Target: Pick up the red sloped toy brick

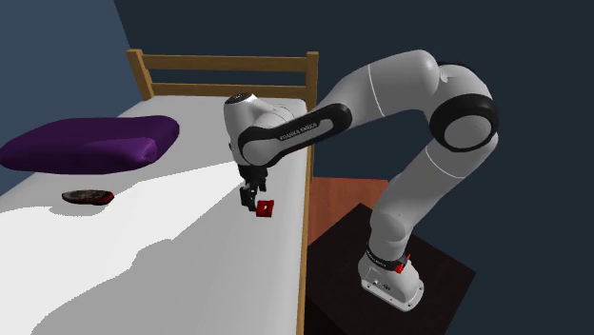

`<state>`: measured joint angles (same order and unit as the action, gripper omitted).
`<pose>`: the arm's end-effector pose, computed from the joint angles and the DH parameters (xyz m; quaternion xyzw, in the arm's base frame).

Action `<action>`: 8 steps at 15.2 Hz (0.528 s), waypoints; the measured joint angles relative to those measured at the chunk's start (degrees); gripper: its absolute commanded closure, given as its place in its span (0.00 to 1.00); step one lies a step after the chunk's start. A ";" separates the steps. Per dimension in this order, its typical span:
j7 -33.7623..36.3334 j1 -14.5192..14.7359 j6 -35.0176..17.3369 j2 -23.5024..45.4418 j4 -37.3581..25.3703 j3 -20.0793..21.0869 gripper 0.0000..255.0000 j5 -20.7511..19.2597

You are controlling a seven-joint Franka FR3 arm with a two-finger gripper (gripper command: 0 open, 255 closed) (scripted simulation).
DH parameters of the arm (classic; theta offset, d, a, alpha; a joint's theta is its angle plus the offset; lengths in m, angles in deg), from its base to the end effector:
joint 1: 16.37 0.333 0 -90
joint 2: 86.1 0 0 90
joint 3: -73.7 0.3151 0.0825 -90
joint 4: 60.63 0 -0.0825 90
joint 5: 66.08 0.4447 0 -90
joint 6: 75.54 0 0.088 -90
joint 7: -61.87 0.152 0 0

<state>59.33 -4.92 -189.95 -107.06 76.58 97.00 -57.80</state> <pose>0.3939 0.2825 0.3645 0.9608 0.2757 -0.0248 0.0131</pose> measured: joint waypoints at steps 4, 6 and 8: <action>0.26 0.01 -3.34 1.32 2.04 0.56 0.00 -0.08; 0.20 -0.04 -4.23 1.61 2.66 0.60 1.00 -0.12; 0.19 -0.03 -4.44 1.62 2.81 0.63 1.00 -0.11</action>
<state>59.52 -4.95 -194.39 -105.44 79.39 97.62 -57.91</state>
